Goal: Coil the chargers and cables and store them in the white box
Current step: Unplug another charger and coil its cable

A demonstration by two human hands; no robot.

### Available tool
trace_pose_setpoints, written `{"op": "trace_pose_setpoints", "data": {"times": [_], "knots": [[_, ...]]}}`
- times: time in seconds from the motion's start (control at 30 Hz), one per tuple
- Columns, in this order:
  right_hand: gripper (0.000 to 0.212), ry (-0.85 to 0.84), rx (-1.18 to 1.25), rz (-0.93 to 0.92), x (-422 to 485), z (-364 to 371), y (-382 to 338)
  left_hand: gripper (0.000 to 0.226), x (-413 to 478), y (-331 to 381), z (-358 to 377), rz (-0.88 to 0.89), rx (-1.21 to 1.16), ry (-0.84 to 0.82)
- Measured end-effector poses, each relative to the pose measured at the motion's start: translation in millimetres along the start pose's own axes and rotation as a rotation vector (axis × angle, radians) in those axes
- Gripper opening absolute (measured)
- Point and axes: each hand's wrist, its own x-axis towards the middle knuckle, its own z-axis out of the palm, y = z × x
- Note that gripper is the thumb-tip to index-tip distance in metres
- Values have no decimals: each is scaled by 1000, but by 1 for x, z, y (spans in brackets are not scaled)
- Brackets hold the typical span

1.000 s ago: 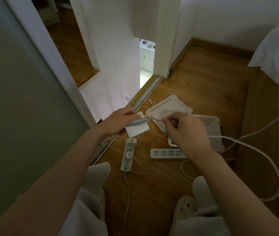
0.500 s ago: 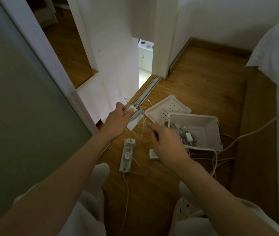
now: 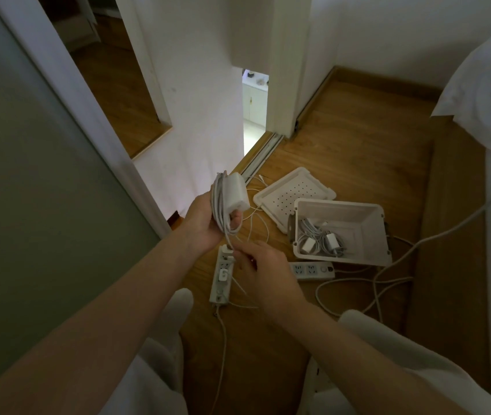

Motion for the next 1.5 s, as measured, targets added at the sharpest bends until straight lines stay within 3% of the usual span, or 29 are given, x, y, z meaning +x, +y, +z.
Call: {"op": "trace_pose_setpoints", "data": {"times": [0.13, 0.23, 0.43, 0.6, 0.73, 0.83, 0.9, 1.0, 1.2, 1.5], "knots": [[26, -186, 162, 196, 9, -10, 11, 39, 0, 5, -4, -95, -44, -213], [26, -190, 193, 237, 13, -14, 15, 39, 1, 6, -4, -118, 89, -315], [49, -188, 243, 233, 22, -26, 20, 41, -1, 7, -2, -126, 260, -321], [41, -230, 281, 179, 24, -33, 18, 41, 0, 7, -7, -115, 335, -325], [32, -302, 471, 254, 24, -39, 12, 45, -5, 9, -6, -75, 437, -347], [40, -318, 510, 284, 20, -43, 6, 46, -8, 9, -6, -44, 540, -371], [49, -328, 517, 282, 17, -44, 2, 45, -9, 7, -6, 13, 668, -355], [42, -280, 594, 270, 17, -43, -1, 42, -10, 2, -7, 50, 821, -354], [26, -271, 580, 264, 19, -36, 4, 45, -18, 3, -3, -27, 850, -360], [20, -192, 617, 288, 21, -37, 2, 63, -12, -4, 1, 37, 982, -85]]}}
